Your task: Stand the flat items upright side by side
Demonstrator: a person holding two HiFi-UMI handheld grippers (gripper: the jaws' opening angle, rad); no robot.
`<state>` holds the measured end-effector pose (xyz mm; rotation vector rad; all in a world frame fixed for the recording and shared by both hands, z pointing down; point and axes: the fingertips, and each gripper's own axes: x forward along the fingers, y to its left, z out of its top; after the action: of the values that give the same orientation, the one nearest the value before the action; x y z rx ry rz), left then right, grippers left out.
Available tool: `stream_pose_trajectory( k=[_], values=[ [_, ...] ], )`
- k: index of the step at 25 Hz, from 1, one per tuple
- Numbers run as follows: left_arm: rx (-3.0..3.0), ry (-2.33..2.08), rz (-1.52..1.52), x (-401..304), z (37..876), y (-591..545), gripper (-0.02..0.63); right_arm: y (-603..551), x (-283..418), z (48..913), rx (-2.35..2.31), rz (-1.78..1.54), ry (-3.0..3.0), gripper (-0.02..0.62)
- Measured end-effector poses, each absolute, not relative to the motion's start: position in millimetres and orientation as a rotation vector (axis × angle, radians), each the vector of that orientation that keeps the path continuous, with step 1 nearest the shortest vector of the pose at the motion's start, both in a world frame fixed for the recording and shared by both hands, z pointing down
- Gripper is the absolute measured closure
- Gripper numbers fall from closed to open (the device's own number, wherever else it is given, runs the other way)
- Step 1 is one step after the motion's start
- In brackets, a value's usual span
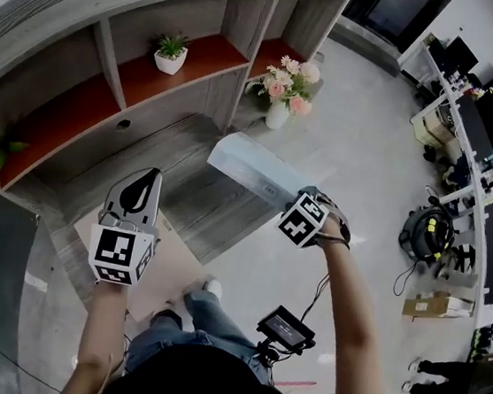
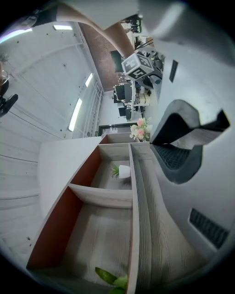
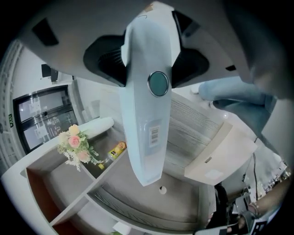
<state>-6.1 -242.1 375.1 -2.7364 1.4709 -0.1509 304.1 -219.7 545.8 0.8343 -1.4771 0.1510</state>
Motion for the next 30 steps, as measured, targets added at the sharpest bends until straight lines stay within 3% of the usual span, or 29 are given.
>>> stream_pose_trajectory(
  k=[20,30],
  values=[
    [-2.563,1.696,-0.068,20.6,344.6,-267.3,0.594,-252.4,330.3,491.4,0.383,0.715,-1.686,0.262],
    [-2.528,1.758,-0.082,28.4,353.0,-272.7,0.594,-286.1,349.5,492.9,0.426,0.522,-1.704,0.252]
  ],
)
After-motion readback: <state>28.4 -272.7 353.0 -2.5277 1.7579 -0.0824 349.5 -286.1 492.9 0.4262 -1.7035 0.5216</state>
